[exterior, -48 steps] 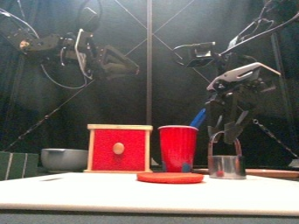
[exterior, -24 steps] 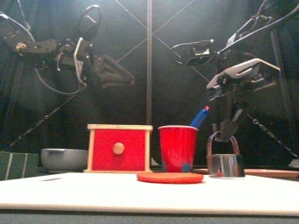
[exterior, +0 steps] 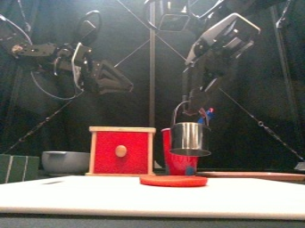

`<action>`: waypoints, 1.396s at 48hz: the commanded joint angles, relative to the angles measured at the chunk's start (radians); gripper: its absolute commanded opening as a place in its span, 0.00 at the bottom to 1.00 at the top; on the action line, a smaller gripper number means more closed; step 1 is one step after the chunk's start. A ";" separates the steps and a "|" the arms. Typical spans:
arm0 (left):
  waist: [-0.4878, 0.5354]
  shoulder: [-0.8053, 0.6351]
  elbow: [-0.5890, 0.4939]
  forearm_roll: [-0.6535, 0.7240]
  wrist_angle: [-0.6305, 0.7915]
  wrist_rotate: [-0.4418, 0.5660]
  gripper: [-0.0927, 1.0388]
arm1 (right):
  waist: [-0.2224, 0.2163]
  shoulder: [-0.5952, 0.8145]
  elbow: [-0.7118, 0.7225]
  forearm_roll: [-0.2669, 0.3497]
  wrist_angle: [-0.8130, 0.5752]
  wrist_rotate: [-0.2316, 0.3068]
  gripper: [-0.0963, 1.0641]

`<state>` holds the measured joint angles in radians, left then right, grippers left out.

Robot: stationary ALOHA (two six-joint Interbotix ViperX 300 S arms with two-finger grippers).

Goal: Get the cutter from the drawer then cut the dough then place the extra dough in the bowl
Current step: Cut the dough

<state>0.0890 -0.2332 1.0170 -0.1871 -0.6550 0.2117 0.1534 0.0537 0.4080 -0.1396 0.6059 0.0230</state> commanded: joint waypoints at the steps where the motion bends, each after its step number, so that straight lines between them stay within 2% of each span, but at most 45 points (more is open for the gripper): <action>1: 0.002 -0.005 -0.006 -0.006 -0.011 0.002 0.61 | 0.000 0.009 -0.055 0.000 0.011 0.005 0.52; 17: -0.002 -0.005 0.005 -0.023 -0.011 0.002 0.61 | -0.006 0.032 -0.083 0.005 0.021 0.020 0.52; 25: -0.003 -0.005 0.009 -0.028 -0.011 0.002 0.61 | -0.011 0.032 -0.086 -0.009 0.038 0.130 0.52; 31: -0.002 -0.005 0.011 -0.028 -0.011 0.002 0.61 | -0.011 0.032 -0.089 -0.060 0.058 0.230 0.52; 36: -0.002 -0.005 0.011 -0.028 -0.011 0.002 0.61 | -0.005 0.034 -0.089 -0.104 0.066 0.278 0.52; 40: -0.002 -0.005 0.011 -0.028 -0.011 0.002 0.61 | -0.003 0.040 -0.091 -0.121 0.066 0.284 0.52; 67: 0.002 -0.005 0.018 -0.043 -0.011 0.002 0.61 | 0.029 0.064 -0.114 -0.120 0.087 0.285 0.52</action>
<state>0.0874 -0.2332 1.0462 -0.2286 -0.6565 0.2117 0.1779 0.1350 0.3191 -0.2577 0.6934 0.3068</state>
